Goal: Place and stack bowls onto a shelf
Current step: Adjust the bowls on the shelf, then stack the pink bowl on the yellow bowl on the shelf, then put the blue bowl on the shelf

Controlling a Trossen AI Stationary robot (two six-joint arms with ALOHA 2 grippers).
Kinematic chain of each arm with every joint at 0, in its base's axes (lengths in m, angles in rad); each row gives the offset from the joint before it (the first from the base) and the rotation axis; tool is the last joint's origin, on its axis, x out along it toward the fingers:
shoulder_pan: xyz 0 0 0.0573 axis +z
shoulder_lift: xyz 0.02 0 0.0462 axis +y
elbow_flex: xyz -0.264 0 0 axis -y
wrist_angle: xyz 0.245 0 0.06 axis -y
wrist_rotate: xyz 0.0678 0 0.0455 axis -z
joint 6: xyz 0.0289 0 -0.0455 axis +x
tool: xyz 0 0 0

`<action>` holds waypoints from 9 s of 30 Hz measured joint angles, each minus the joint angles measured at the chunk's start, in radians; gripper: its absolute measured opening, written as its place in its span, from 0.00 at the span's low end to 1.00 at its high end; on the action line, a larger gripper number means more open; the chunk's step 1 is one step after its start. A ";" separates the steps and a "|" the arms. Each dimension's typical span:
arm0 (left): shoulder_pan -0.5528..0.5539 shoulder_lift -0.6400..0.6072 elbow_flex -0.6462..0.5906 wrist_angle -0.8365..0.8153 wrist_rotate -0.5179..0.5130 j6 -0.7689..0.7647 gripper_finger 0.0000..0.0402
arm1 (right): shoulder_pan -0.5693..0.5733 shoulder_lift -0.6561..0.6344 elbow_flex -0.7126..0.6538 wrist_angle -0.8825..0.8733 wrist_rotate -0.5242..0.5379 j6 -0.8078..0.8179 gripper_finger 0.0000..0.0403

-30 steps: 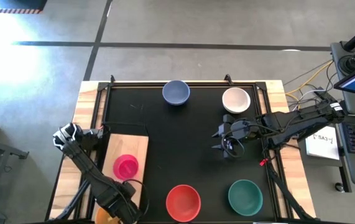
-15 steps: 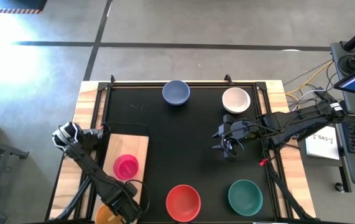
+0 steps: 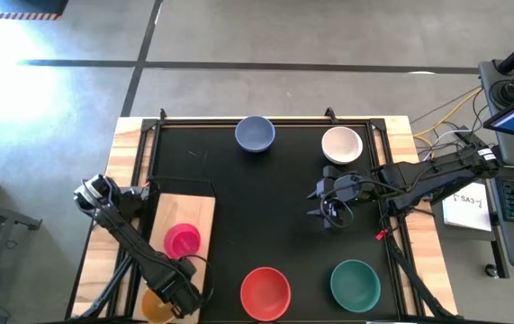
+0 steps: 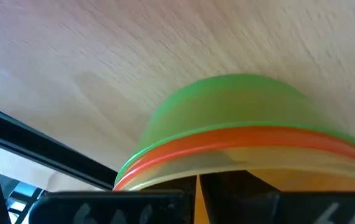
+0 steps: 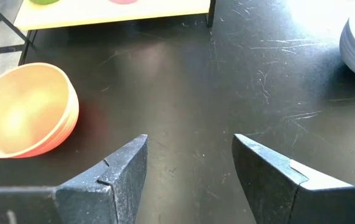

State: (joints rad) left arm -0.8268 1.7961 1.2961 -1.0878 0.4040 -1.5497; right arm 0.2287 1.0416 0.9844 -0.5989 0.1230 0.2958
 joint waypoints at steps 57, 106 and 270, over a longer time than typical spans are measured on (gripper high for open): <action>0.204 -0.014 0.166 -0.262 -0.443 0.158 0.32 | 0.000 0.000 0.000 -0.057 0.000 -0.019 0.55; -0.042 0.017 0.592 -0.329 -0.337 -0.406 0.00 | 0.000 0.000 -0.003 -0.056 0.001 0.002 0.55; 0.440 0.272 0.992 -0.479 -0.691 0.653 0.00 | -0.144 0.000 -0.076 -0.362 0.105 0.085 0.55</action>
State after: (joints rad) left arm -0.3866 2.0680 2.2885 -1.5668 -0.2871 -0.8972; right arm 0.0845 1.0416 0.9086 -0.9610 0.2276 0.3809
